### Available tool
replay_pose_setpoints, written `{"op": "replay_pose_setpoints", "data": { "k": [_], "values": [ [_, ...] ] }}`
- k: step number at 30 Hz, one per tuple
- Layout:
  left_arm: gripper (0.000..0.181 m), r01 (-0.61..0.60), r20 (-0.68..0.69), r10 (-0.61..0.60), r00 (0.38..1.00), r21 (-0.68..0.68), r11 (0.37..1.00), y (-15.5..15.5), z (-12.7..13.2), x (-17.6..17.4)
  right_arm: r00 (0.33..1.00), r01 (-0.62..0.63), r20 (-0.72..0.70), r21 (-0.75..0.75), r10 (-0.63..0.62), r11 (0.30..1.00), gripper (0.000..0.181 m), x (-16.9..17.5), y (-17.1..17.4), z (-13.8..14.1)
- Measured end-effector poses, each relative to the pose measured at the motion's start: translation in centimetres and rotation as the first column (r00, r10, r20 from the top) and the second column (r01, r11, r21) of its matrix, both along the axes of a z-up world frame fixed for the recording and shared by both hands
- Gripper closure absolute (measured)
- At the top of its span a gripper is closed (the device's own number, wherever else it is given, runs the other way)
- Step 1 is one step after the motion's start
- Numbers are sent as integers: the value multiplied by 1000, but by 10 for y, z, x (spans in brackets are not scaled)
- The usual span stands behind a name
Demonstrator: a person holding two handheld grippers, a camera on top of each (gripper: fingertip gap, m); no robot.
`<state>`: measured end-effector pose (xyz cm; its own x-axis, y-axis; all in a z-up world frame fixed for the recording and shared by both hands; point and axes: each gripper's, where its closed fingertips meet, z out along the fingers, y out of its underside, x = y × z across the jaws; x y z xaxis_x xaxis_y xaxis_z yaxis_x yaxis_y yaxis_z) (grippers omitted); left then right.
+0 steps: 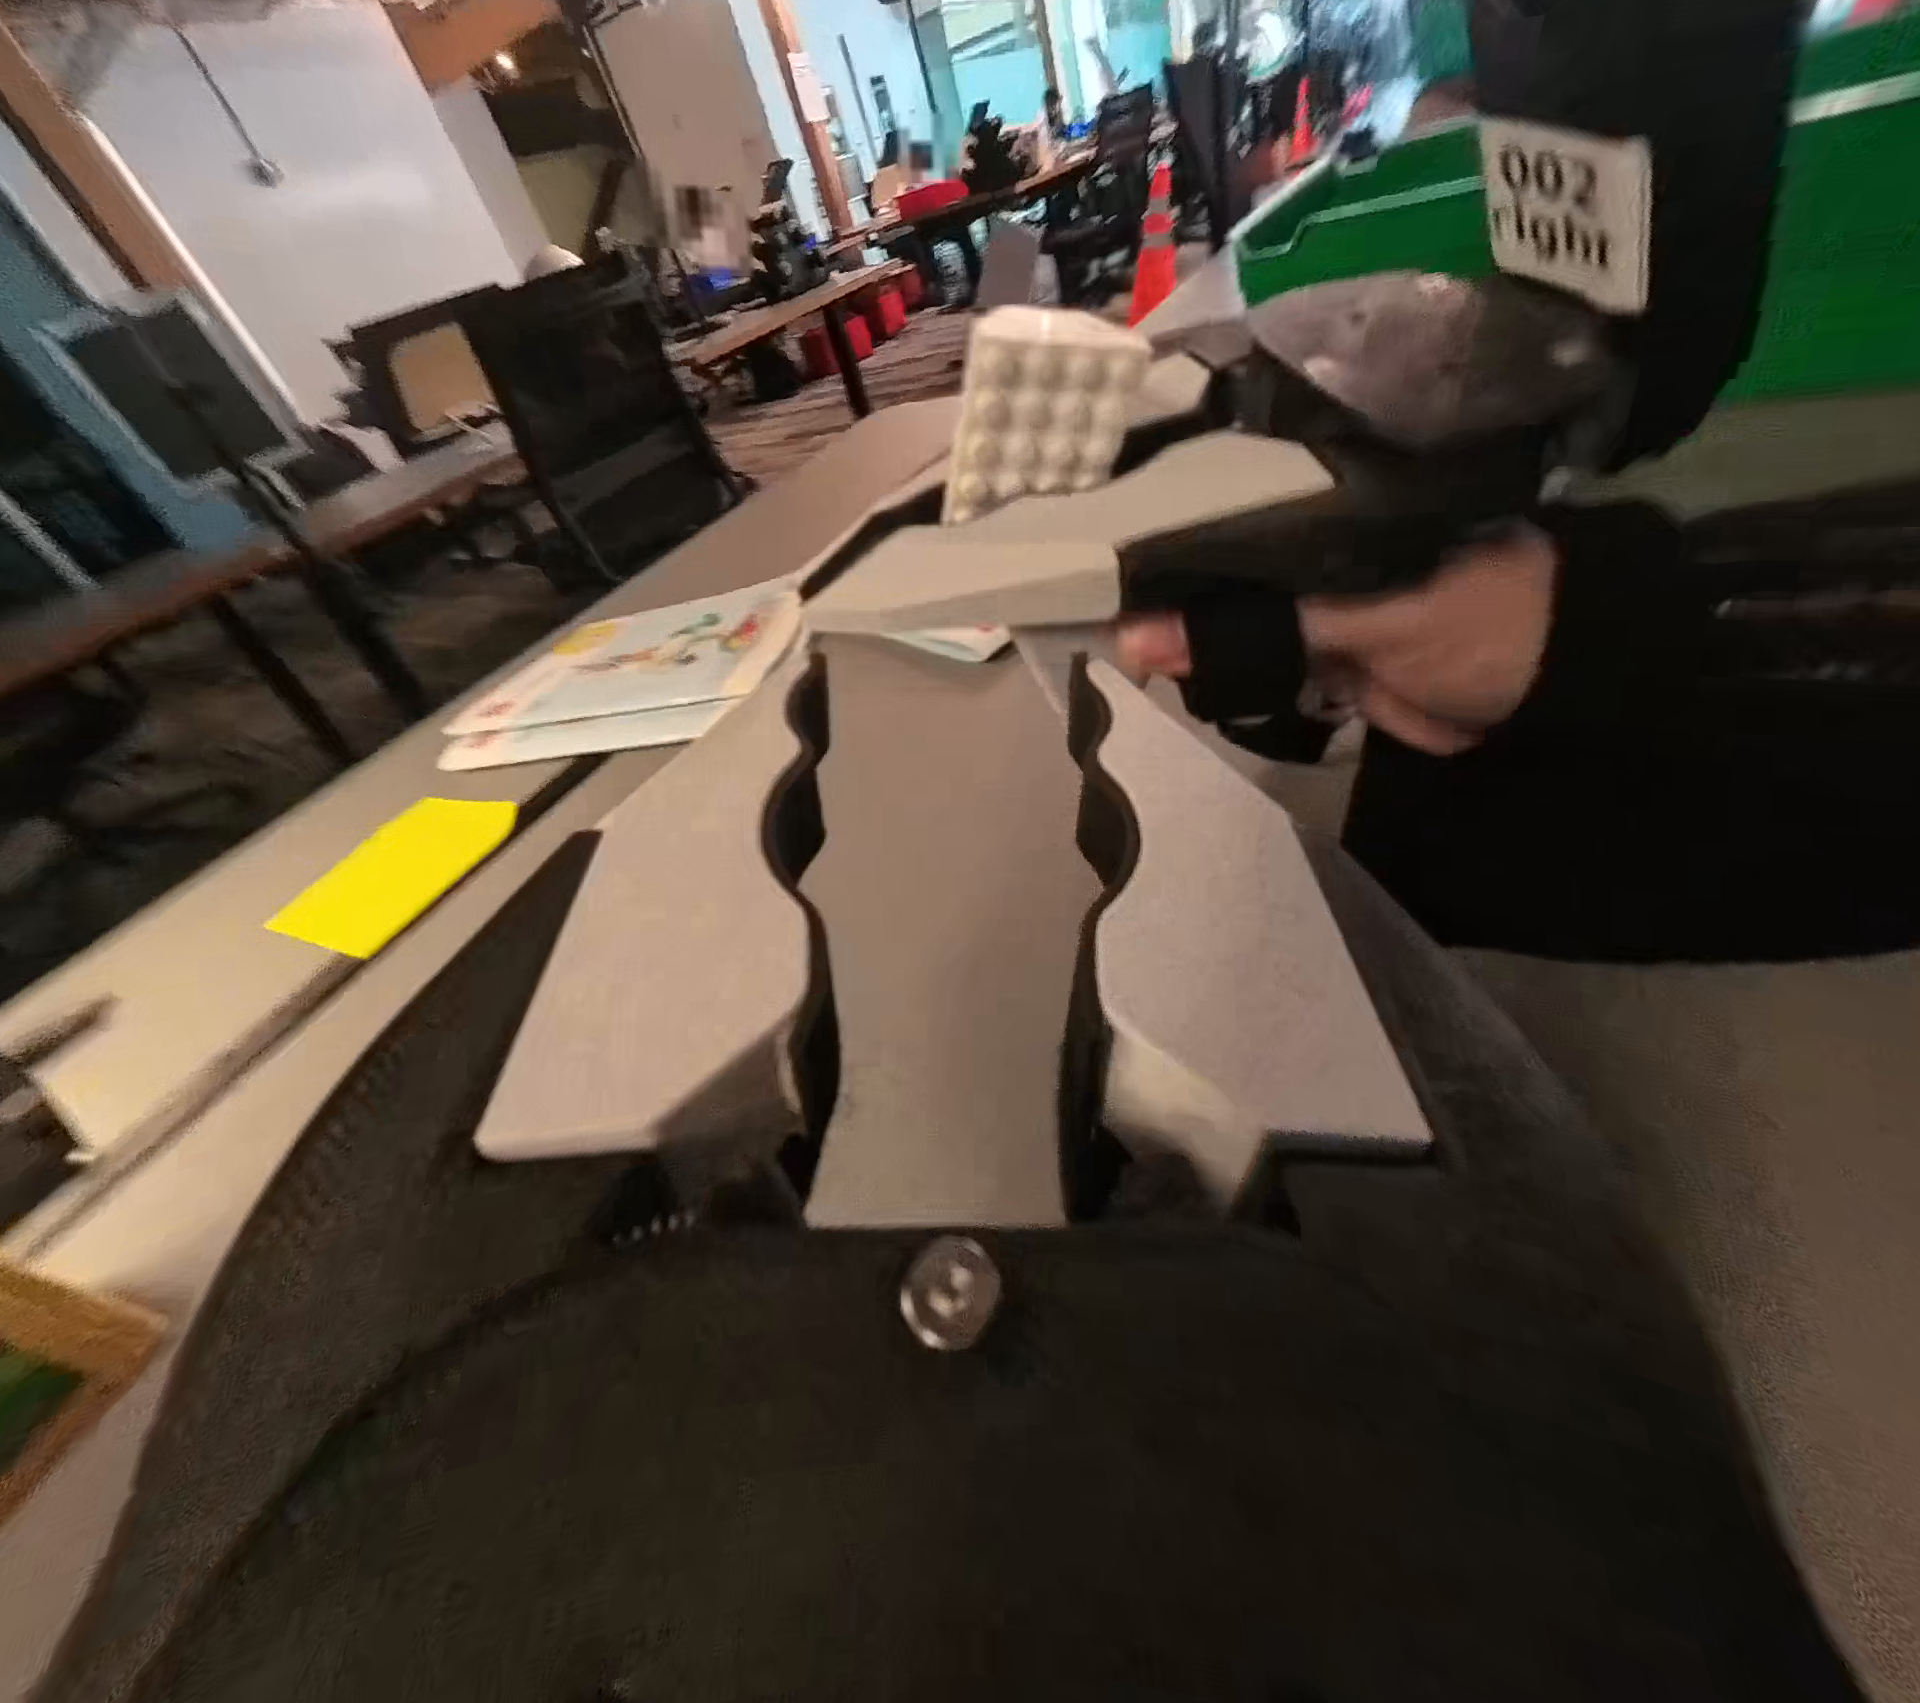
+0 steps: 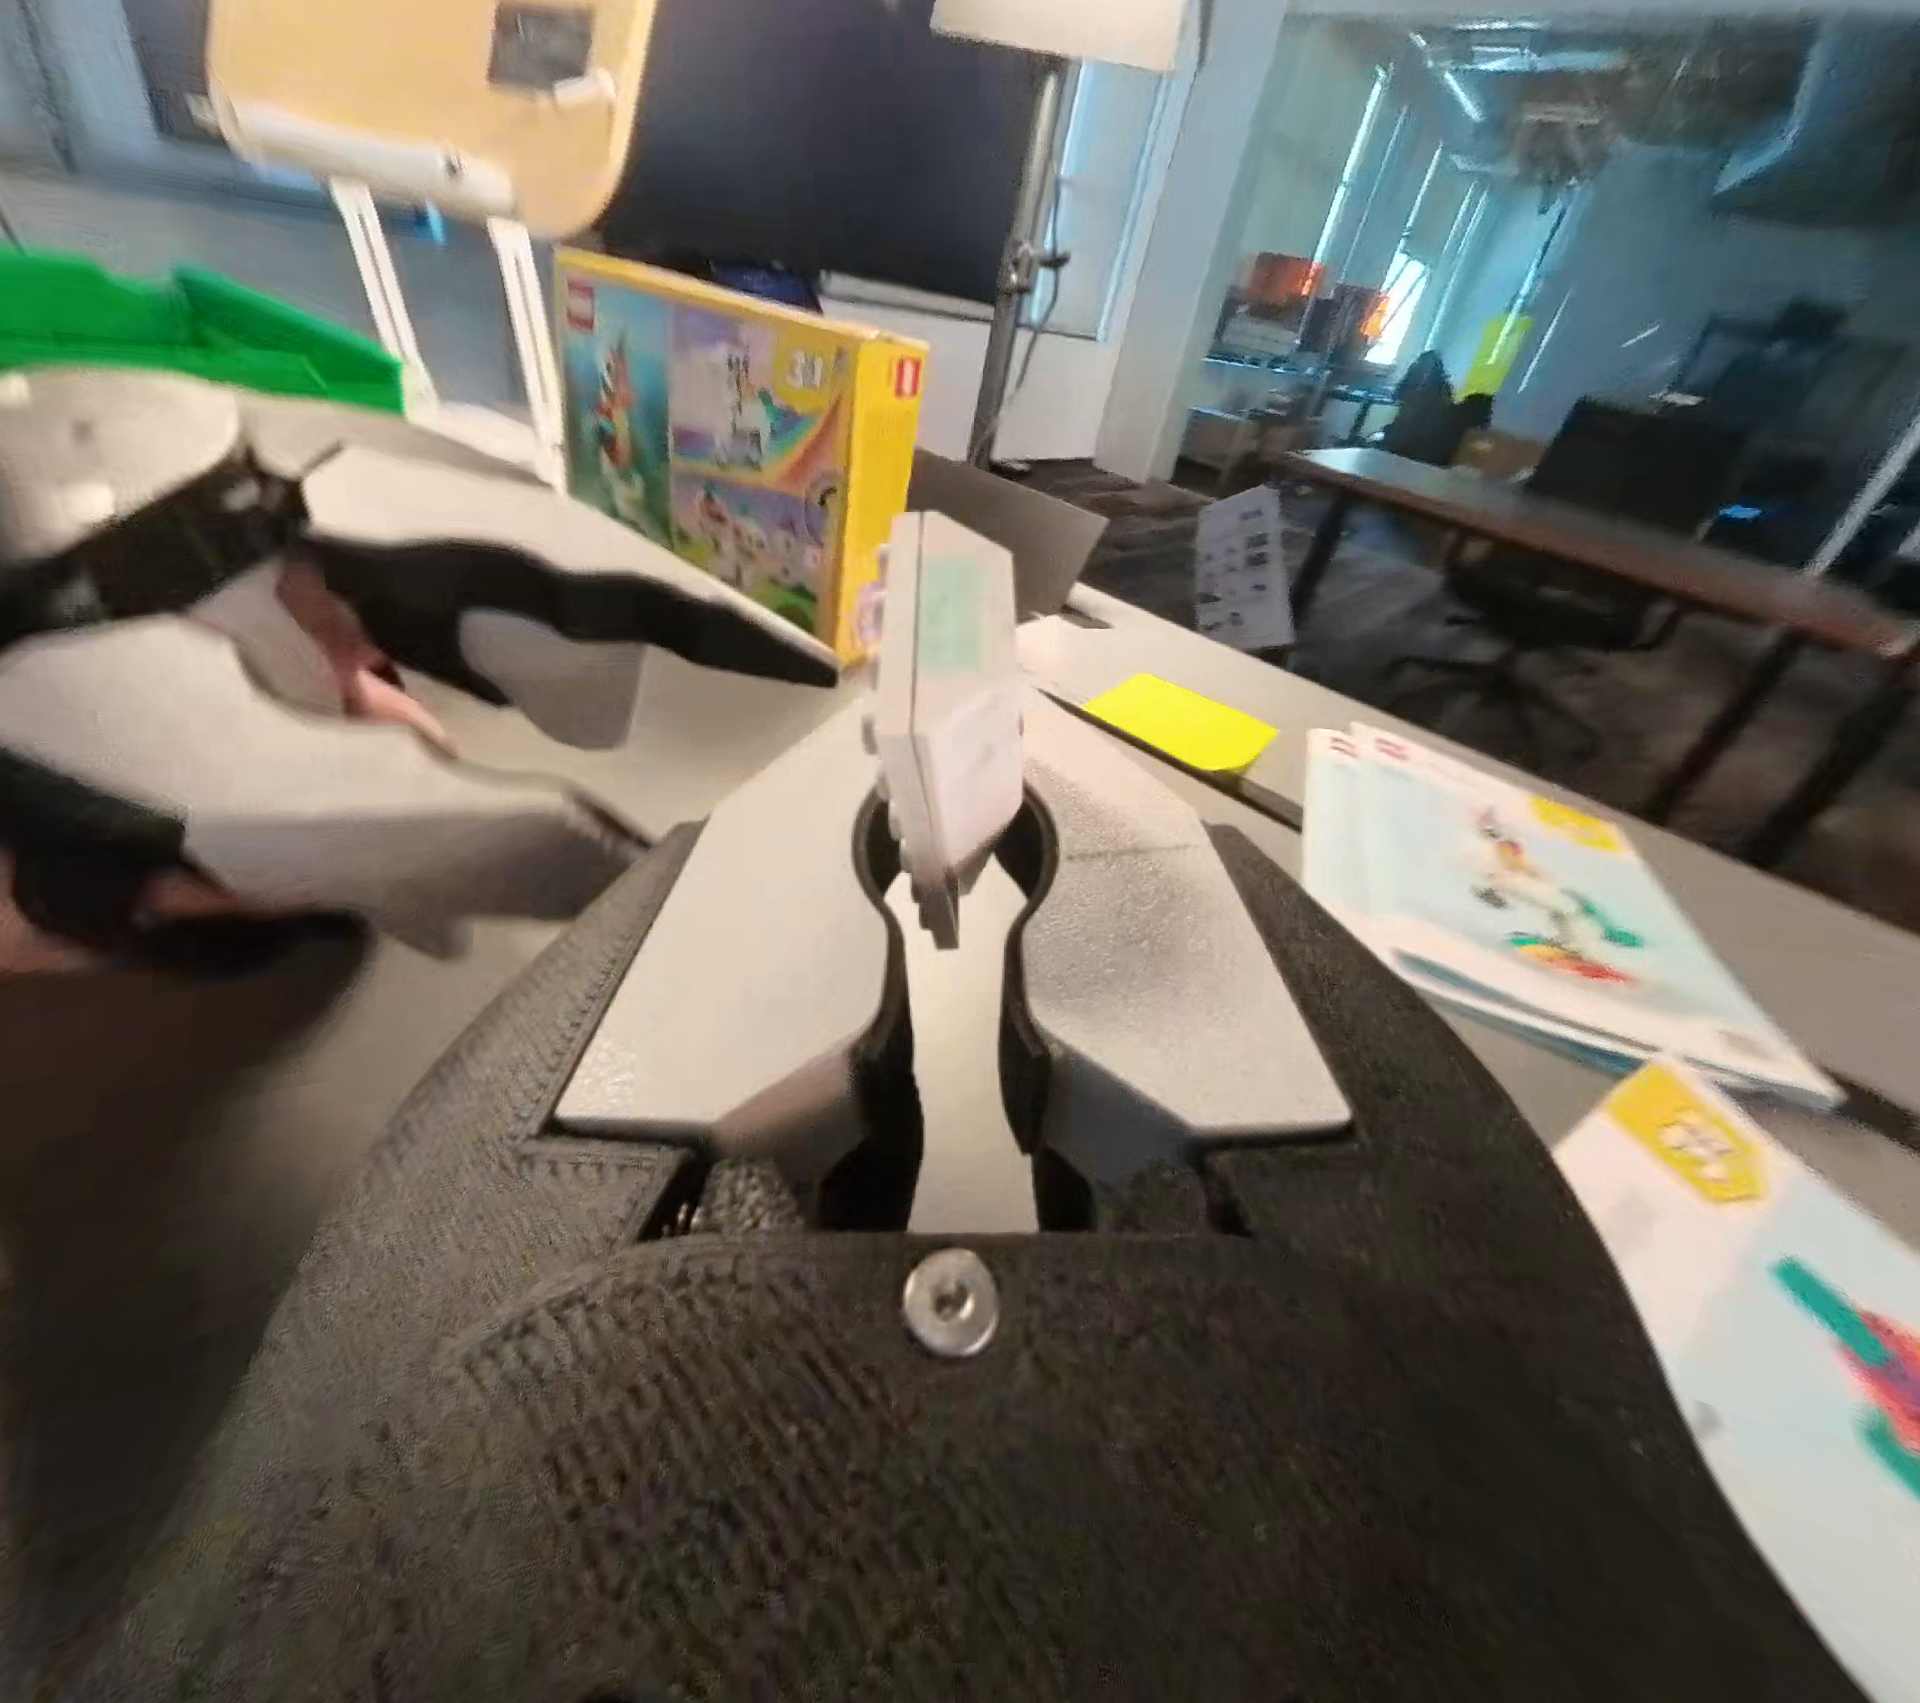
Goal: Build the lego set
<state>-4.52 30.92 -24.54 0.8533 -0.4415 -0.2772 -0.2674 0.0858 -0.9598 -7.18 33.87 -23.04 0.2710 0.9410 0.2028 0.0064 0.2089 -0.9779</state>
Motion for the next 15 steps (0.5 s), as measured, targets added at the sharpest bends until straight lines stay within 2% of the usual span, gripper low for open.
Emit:
{"op": "replay_pose_setpoints", "data": {
  "k": [1,2,4,9,12,15],
  "values": [
    [131,-14,-52,16,998,37,999,-1,1,4,1000,-10,-29,-45,9,999,175,1,1,3],
    [129,-9,-71,15,997,77,997,-3,5,9,999,1,-43,-72,-4,997,174,2,4,4],
    [129,51,-19,-50,999,107,993,-11,15,23,998,48,-32,-44,-49,998,174,3,8,4],
    [125,64,170,-85,982,122,990,-15,34,18,971,235,-6,250,-241,939,175,12,15,9],
    [128,53,153,-75,985,145,988,-18,39,20,956,250,42,394,-289,885,175,4,6,6],
    [131,67,106,-80,991,122,990,-17,30,27,943,250,72,491,-325,834,175,-2,-1,3]
  ]
}}
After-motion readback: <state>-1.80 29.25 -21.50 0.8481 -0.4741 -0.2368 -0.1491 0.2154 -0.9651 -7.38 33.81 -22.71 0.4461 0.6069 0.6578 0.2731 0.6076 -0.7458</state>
